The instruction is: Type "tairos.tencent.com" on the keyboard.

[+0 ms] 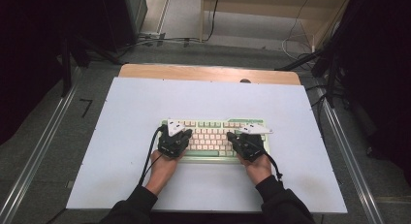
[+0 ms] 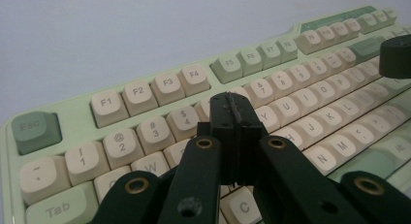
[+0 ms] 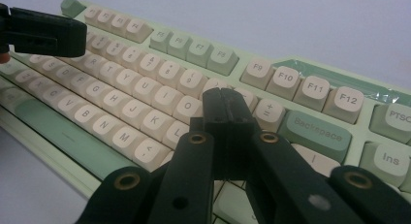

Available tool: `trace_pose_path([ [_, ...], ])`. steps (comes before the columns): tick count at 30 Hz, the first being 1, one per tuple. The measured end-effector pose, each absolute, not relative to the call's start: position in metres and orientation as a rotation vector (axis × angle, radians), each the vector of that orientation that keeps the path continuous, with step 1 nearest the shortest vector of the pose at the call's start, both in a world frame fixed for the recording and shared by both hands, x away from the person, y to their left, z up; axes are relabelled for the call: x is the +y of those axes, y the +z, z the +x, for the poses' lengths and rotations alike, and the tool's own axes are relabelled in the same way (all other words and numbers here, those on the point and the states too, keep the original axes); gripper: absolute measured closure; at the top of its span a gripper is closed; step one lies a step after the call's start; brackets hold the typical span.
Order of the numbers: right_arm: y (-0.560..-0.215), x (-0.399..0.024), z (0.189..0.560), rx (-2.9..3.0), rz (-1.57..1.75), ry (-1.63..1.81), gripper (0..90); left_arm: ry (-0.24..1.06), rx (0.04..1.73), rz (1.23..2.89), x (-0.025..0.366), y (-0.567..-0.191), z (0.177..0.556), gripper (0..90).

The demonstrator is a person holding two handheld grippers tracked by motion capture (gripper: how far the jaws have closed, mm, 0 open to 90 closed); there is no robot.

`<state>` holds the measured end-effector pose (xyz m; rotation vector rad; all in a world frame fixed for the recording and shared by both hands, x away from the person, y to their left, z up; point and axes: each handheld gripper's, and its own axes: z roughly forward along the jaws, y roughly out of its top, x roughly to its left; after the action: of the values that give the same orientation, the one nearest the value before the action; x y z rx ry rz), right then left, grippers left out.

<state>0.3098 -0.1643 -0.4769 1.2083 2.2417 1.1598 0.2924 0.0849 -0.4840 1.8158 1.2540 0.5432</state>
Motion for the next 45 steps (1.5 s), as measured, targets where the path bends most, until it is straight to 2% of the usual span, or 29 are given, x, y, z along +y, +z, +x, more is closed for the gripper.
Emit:
trace_pose_path([
  [26,-0.476,-0.166,0.31,2.238,1.221,1.159,87.5,0.487,1.268,1.916,0.069,-0.49,0.306,90.0],
  [45,-0.474,-0.167,0.31,2.225,1.219,1.172,87.5,0.492,1.264,1.825,0.085,-0.48,0.297,90.0],
])
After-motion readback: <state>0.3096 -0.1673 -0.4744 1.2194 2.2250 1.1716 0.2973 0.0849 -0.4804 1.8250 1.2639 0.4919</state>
